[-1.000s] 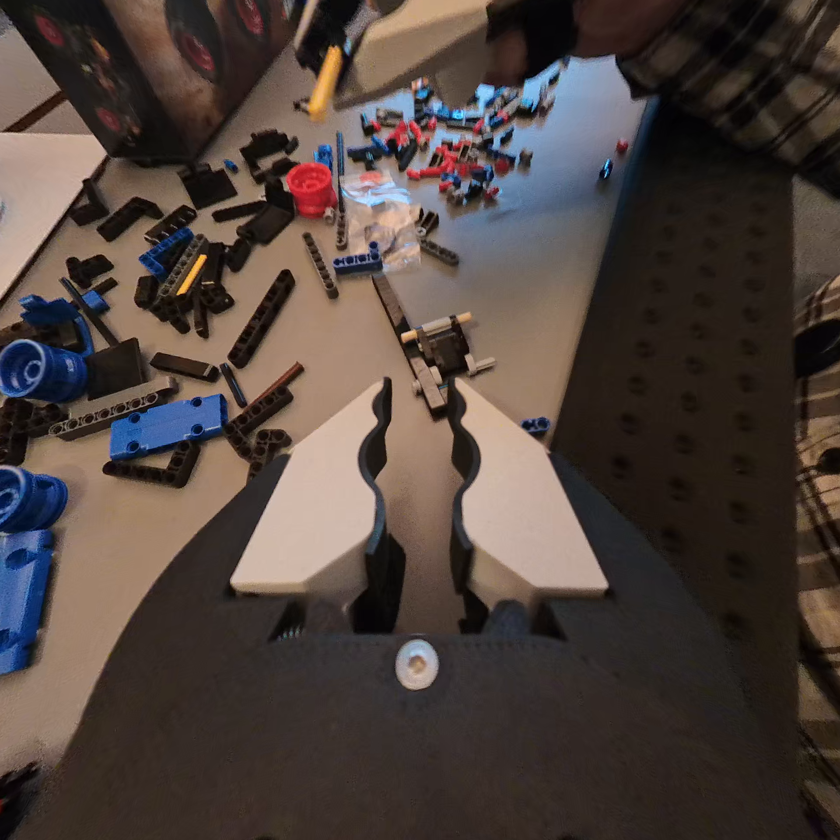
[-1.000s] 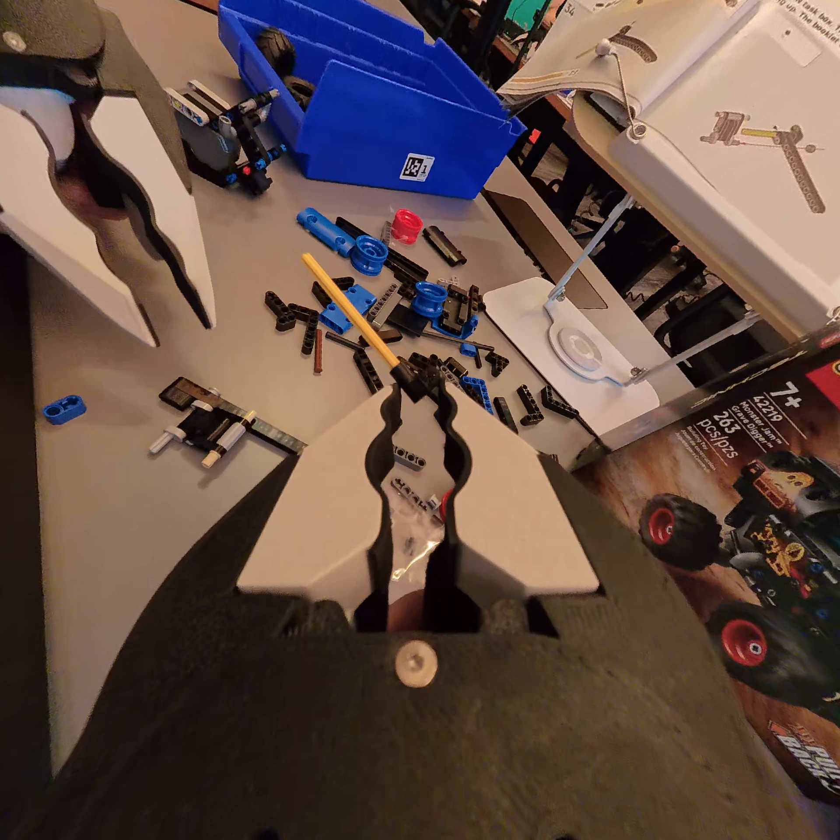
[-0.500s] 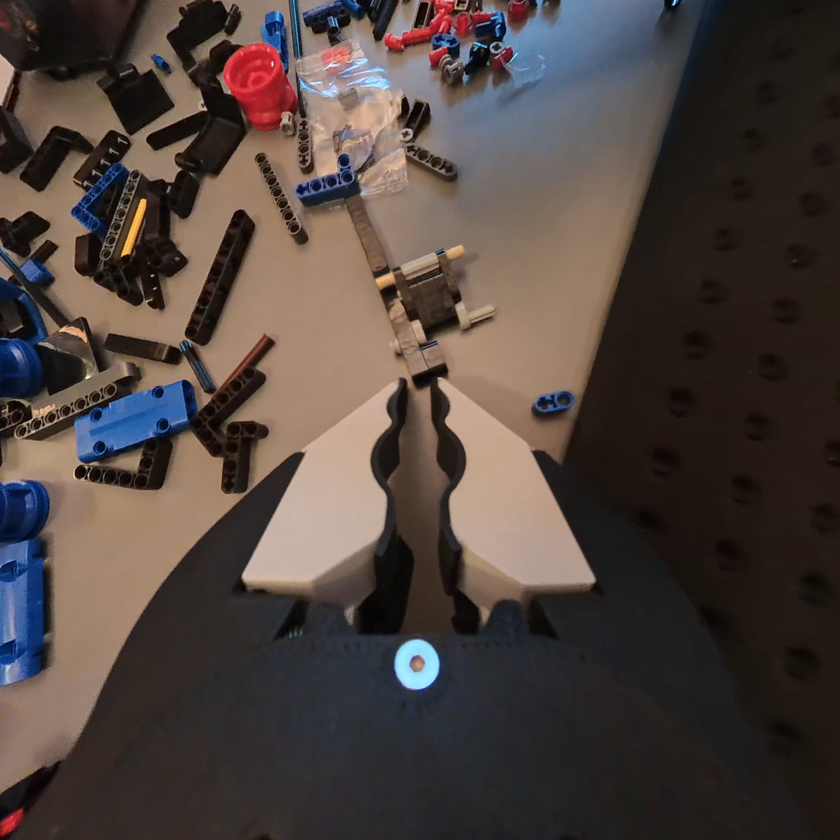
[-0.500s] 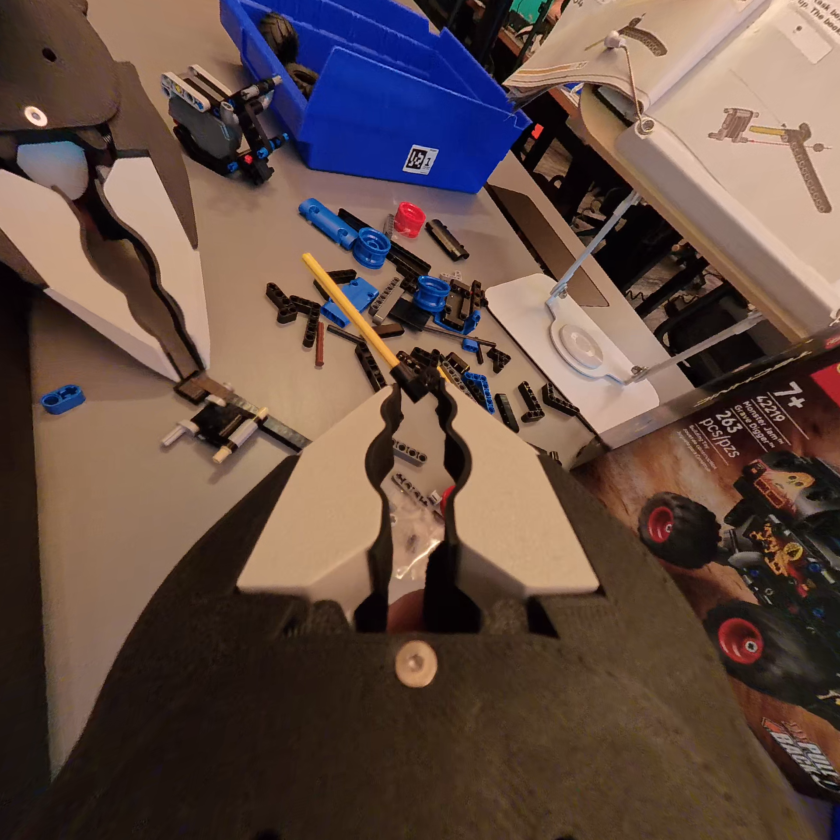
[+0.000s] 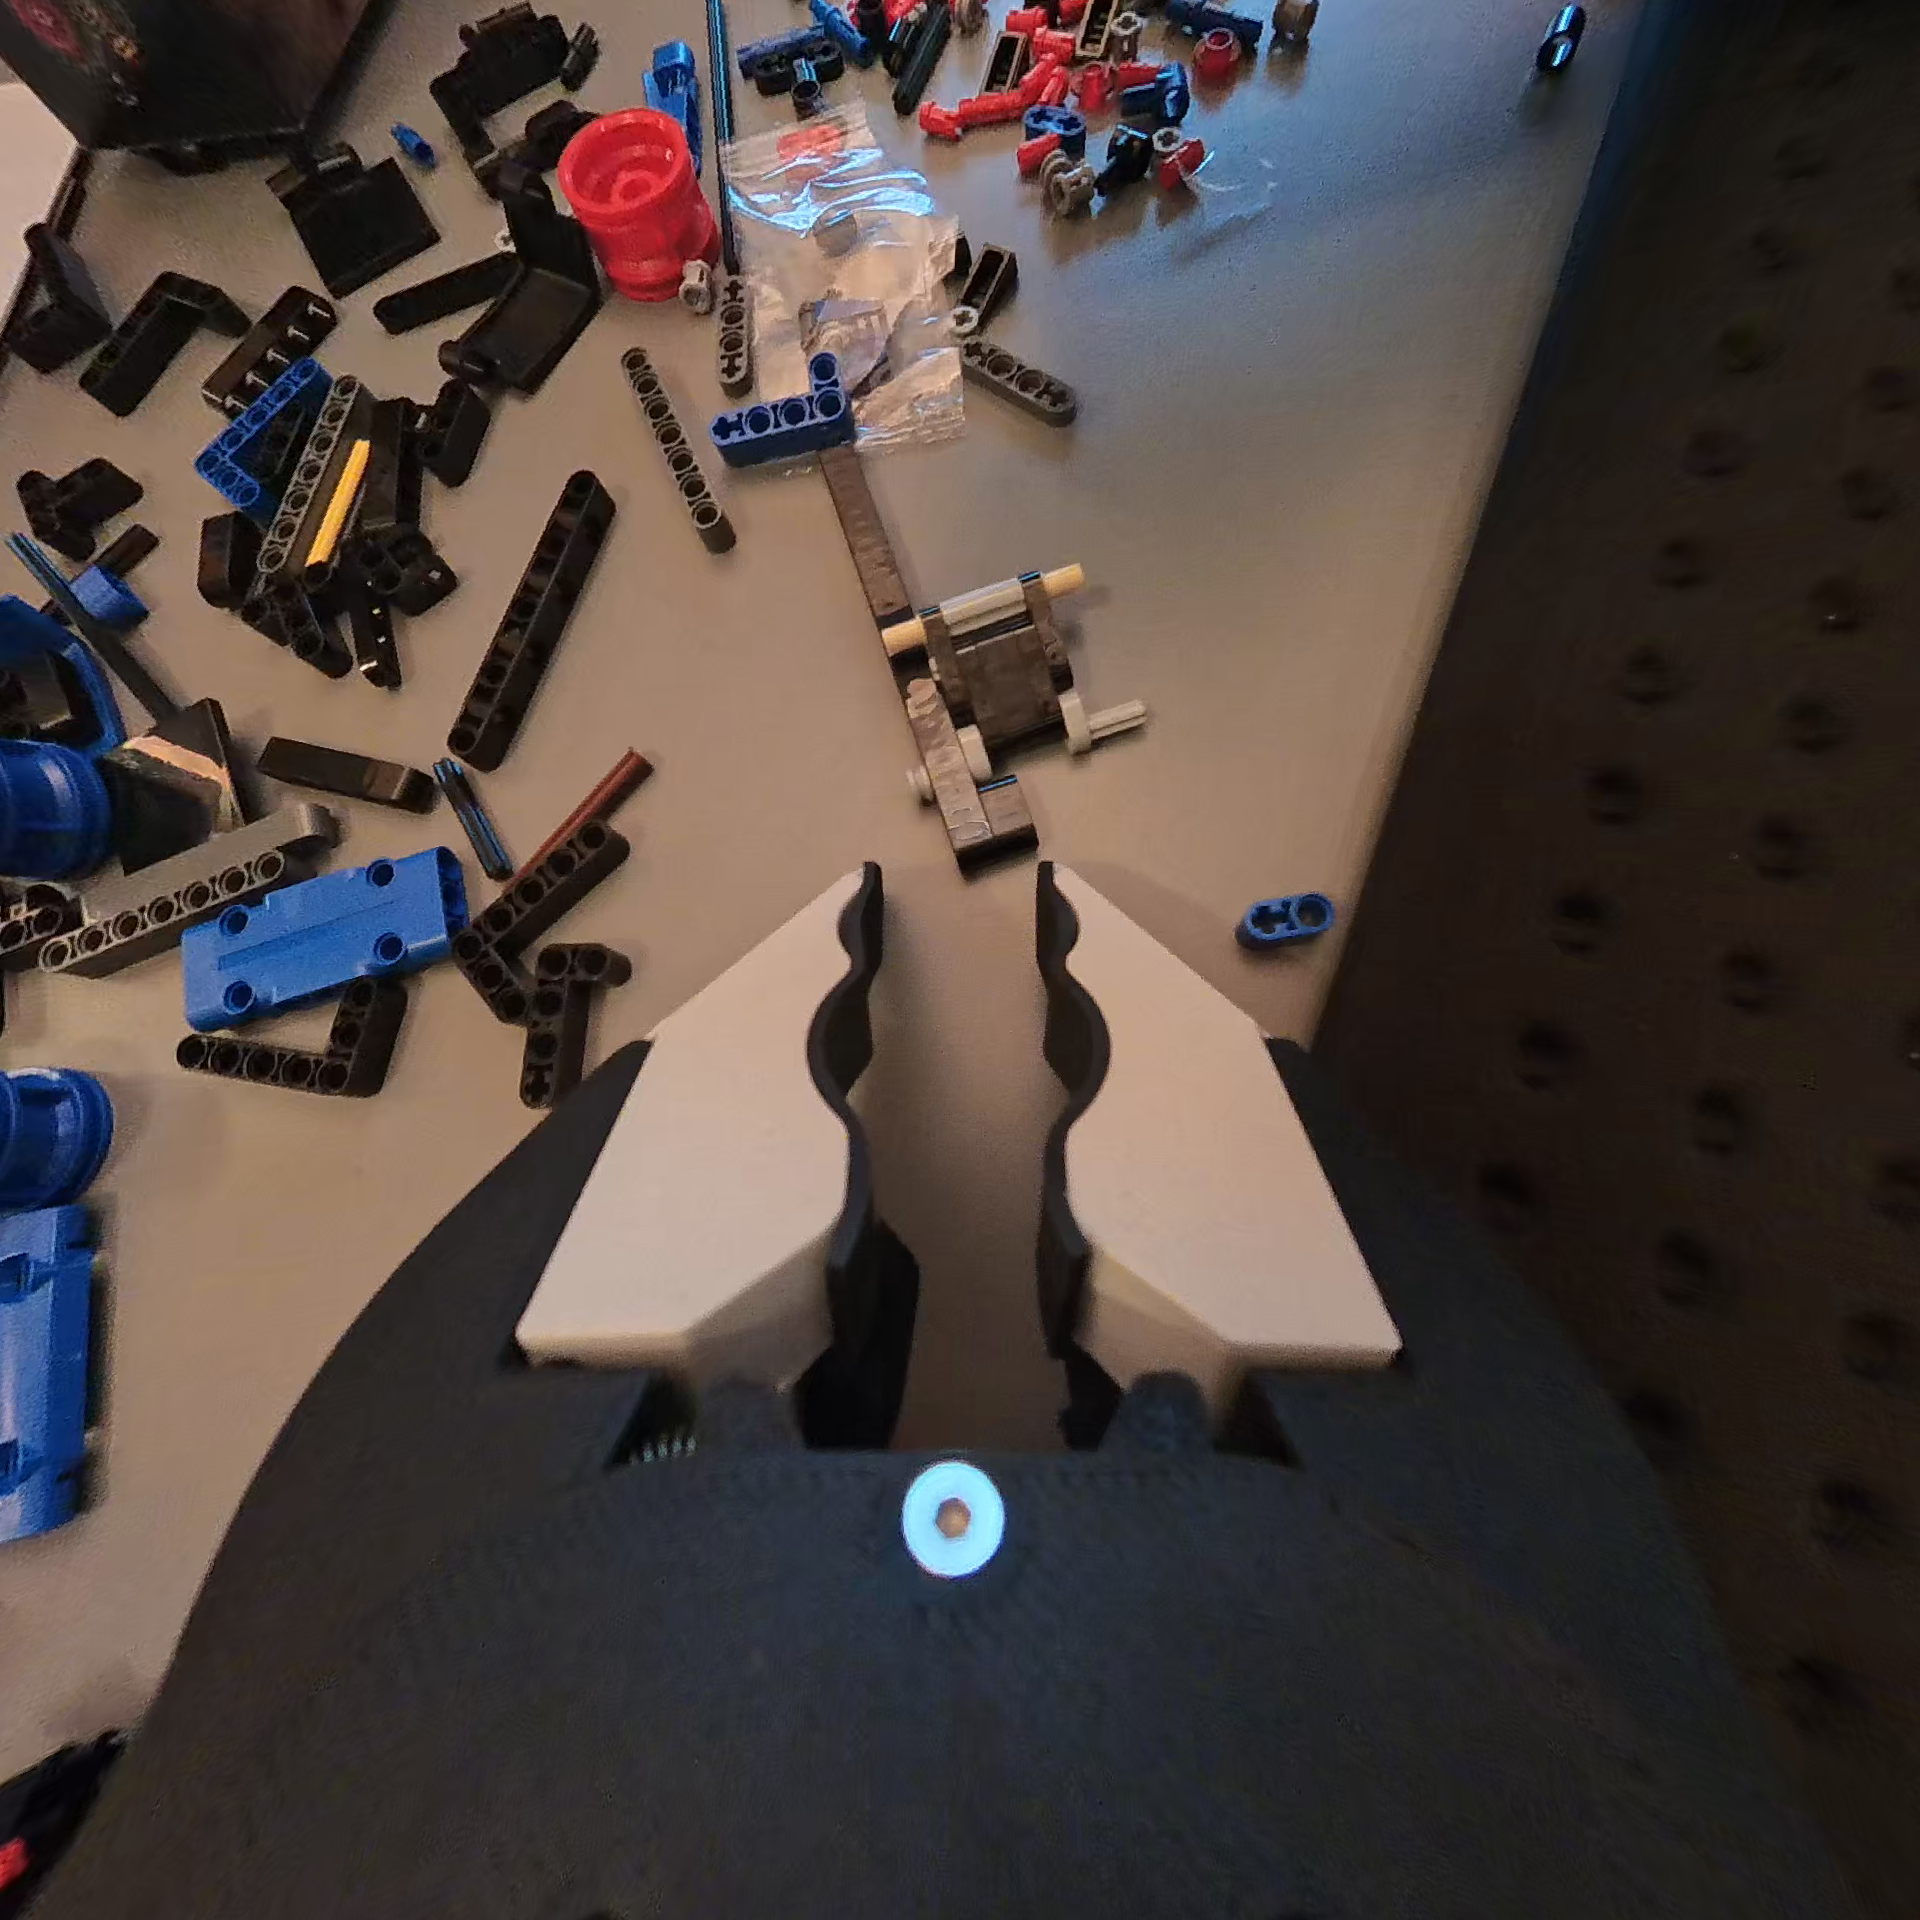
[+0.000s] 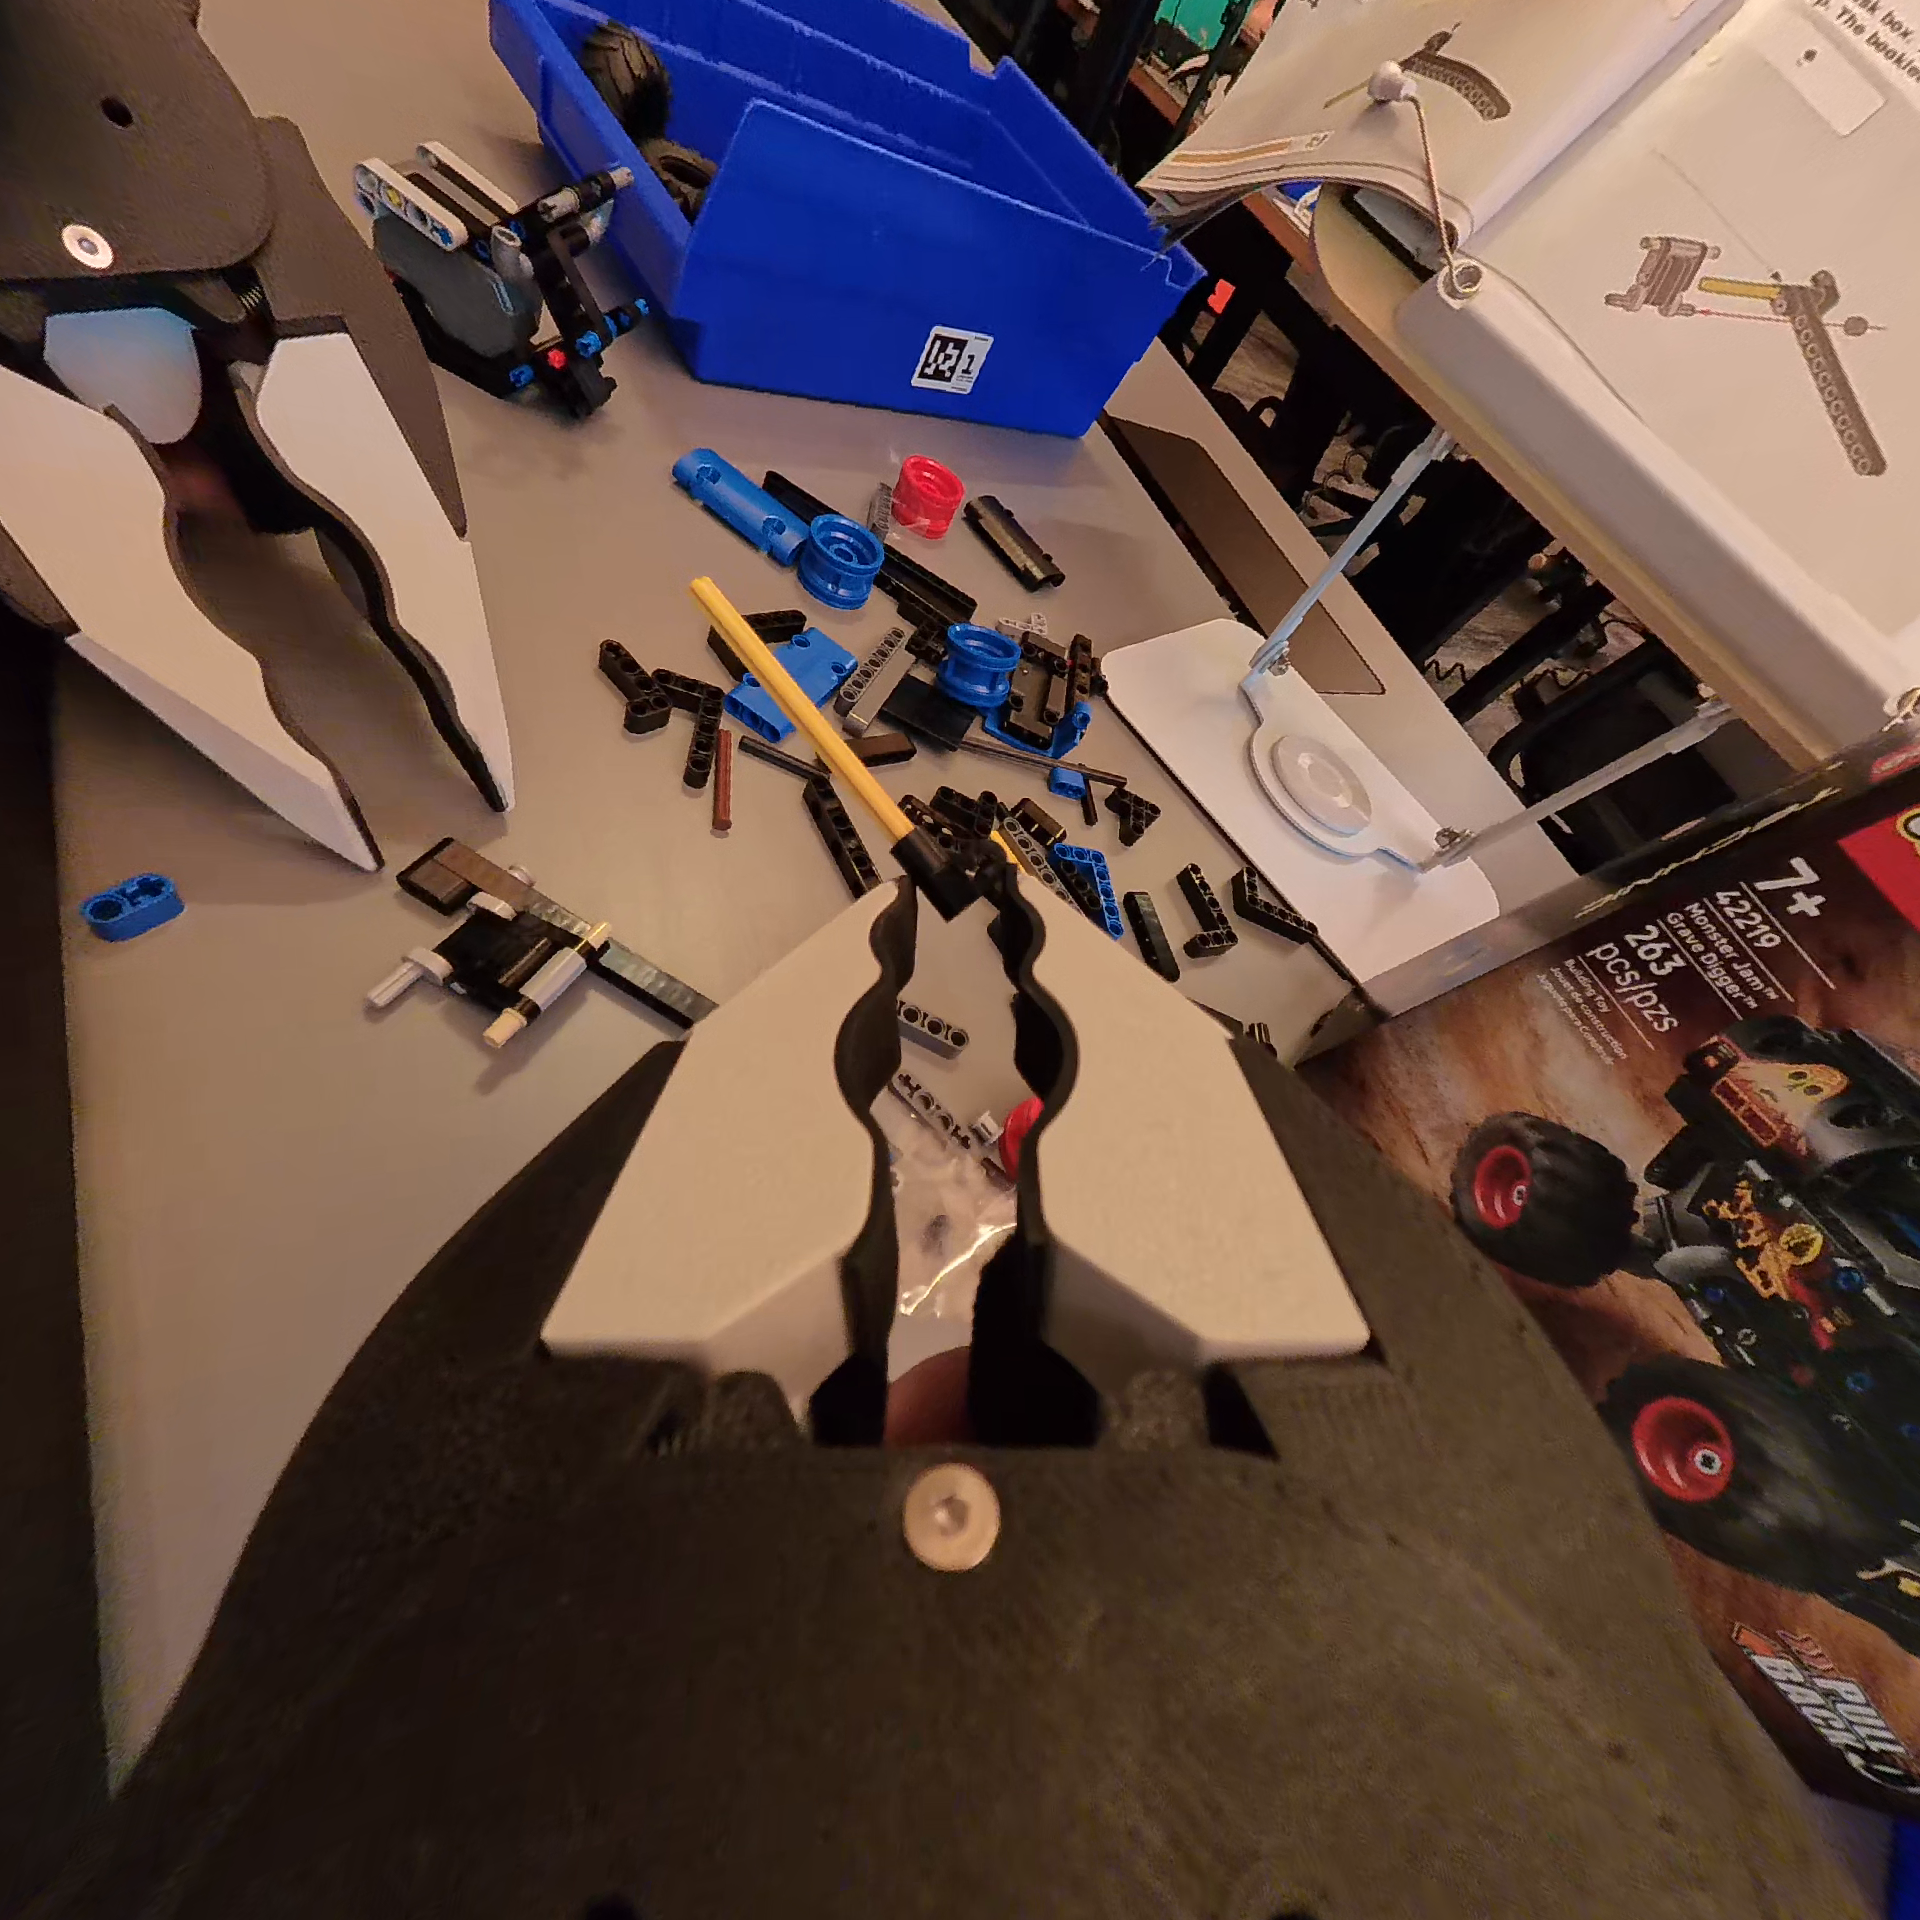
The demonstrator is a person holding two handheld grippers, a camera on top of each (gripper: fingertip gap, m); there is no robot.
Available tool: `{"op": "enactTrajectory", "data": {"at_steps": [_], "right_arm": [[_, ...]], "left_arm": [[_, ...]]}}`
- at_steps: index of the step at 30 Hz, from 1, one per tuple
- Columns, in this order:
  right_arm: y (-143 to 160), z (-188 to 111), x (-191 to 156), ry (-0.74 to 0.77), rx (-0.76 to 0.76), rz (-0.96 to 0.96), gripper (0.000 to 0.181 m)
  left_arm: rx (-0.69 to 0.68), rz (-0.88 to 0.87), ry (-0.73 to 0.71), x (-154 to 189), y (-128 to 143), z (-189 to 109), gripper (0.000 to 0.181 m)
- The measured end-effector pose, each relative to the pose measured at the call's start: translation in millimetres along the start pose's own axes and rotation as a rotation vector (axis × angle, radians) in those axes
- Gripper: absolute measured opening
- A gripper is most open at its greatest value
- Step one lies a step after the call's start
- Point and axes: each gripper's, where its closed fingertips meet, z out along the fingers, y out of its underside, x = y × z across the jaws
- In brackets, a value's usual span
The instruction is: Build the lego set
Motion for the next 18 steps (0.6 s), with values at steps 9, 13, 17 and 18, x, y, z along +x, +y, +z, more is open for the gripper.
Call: {"op": "enactTrajectory", "data": {"at_steps": [9, 13, 17, 18], "right_arm": [[-0.3, -0.3, -0.7, -0.003, 0.001, -0.002, 0.015], [0.4, 0.1, -1.6, -0.006, -0.003, -0.005, 0.015], [0.7, 0.1, -1.7, -0.005, -0.004, -0.008, 0.015], [0.7, -0.1, -1.5, -0.004, -0.004, -0.007, 0.015]], "left_arm": [[-0.004, 0.014, -0.005, 1.0, -0.6, 2.5, 0.005], [-0.004, 0.015, -0.016, -0.7, -0.3, 2.5, 0.004], [-0.002, 0.014, -0.028, -3.1, -0.2, 2.3, 0.007], [-0.001, 0.014, -0.032, -3.7, -0.3, 2.1, 0.008]]}}
